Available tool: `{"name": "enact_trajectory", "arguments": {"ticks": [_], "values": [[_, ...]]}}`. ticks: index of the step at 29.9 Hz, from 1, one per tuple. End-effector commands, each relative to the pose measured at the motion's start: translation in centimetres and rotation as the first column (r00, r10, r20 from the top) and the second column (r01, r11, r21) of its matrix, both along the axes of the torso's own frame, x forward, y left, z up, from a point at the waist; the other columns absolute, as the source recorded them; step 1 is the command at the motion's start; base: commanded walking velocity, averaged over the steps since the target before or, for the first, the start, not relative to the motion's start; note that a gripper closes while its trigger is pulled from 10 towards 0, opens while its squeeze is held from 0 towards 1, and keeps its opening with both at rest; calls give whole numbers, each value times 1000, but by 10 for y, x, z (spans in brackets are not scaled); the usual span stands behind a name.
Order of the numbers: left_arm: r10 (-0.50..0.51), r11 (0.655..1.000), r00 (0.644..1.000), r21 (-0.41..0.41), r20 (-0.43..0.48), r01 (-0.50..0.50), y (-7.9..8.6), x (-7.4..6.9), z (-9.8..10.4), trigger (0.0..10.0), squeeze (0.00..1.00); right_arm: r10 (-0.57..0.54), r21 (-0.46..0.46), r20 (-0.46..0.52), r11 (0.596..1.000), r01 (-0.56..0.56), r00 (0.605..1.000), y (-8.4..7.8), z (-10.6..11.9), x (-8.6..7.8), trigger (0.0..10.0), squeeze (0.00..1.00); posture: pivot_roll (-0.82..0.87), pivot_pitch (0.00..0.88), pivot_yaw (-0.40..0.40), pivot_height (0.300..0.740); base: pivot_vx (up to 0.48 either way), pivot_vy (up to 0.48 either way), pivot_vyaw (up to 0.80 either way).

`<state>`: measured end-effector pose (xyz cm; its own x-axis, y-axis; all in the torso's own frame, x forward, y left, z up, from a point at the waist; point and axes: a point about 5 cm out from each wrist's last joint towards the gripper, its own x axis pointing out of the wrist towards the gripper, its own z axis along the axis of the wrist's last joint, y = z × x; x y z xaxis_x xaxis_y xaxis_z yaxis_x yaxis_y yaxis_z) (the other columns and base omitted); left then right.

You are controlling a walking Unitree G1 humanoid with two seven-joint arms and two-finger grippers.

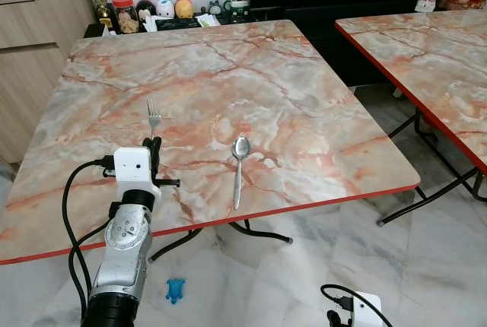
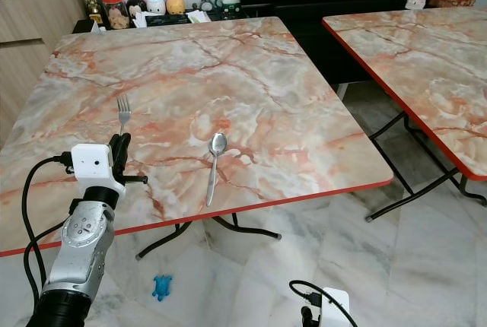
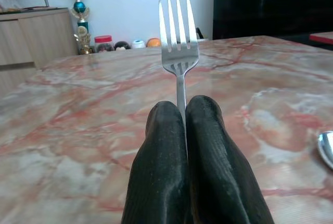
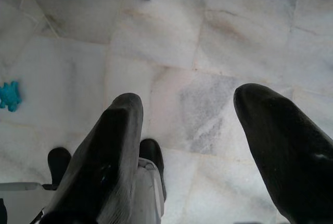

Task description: Setting the table

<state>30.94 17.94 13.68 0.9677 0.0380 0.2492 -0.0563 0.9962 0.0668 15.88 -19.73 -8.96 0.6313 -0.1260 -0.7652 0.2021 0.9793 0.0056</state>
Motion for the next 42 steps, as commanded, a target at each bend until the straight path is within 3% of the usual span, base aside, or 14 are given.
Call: {"name": "enact_trajectory", "arguments": {"ticks": [1, 21, 25, 36, 42], "values": [[-5, 1000, 1000, -9, 11, 6, -4, 3, 5, 10000, 0, 2, -10, -7, 1000, -2, 1000, -2, -1, -3, 10000, 0, 23, 20, -27, 740, 0, -259, 0], [-22, 1000, 1000, -14, 20, 22, -11, 5, 8, 10000, 0, 33, -20, -8, 999, -33, 999, -2, 0, -2, 10000, 0, 20, 18, -24, 740, 0, -322, 0], [-21, 1000, 1000, -16, 20, 22, -11, 7, 8, 10000, 0, 60, -20, -2, 998, -60, 998, -1, 0, -1, 10000, 0, 20, 15, -24, 740, 0, -326, 800], [-37, 999, 999, -21, 23, 38, -15, 9, 10, 10000, 0, 30, -18, -7, 999, -30, 1000, -1, -1, -3, 10000, 0, 16, 0, -19, 740, 0, -325, 73], [-90, 995, 996, 44, 11, 89, -17, 5, 6, 10000, 0, 26, -15, -8, 1000, -26, 1000, -1, -1, -3, 10000, 0, 18, 0, -18, 740, 0, -322, 0]]}}
